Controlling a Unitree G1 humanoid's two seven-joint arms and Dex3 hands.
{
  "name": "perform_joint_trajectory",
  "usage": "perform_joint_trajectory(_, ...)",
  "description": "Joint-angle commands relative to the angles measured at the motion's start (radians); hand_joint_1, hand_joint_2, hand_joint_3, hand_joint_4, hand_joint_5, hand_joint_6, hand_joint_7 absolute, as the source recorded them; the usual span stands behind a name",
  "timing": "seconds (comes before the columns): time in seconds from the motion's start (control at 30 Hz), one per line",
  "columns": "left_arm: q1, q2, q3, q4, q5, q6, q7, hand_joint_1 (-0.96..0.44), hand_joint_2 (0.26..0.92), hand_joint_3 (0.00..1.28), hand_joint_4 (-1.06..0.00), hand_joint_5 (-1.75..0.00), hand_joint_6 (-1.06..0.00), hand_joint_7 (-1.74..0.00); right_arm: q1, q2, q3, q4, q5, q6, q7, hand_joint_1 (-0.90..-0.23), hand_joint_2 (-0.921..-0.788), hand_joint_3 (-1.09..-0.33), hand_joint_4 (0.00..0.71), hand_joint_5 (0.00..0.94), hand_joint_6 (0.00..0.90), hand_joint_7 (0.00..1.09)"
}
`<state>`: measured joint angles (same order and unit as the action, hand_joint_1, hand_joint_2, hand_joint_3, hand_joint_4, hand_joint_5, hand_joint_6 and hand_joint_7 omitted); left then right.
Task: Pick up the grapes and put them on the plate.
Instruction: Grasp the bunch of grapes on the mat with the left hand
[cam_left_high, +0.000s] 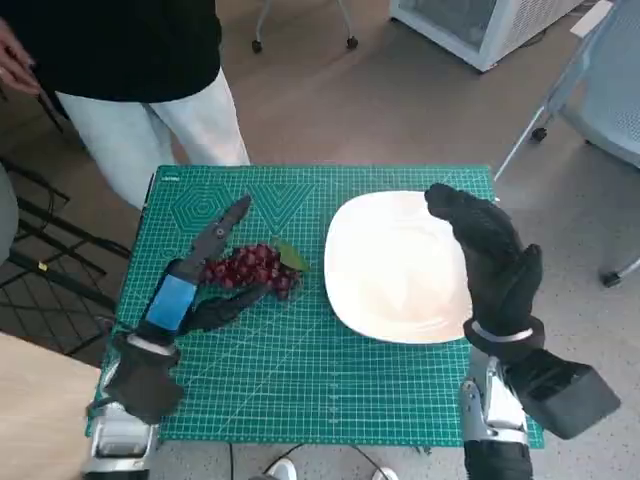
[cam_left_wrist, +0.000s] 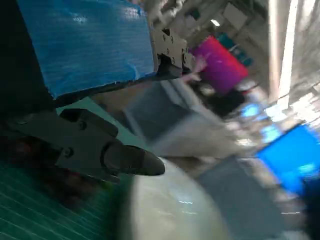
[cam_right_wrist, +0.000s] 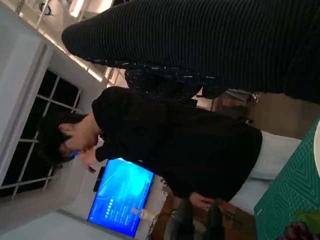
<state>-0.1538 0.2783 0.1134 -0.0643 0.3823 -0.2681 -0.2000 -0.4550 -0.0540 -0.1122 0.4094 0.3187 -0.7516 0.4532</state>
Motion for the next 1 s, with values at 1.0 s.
perform_joint_trajectory(1.0, -0.076, 0.04, -0.261, -0.217, 0.481, 0.598, -0.188, -0.47, 0.709, 0.0, 0.0, 0.0, -0.17, -0.02, 0.012, 0.001, -0.004, 0.034, 0.005, -0.004, 0.01, -0.69, -0.921, -0.689, 0.341, 0.001, 0.024, 0.59)
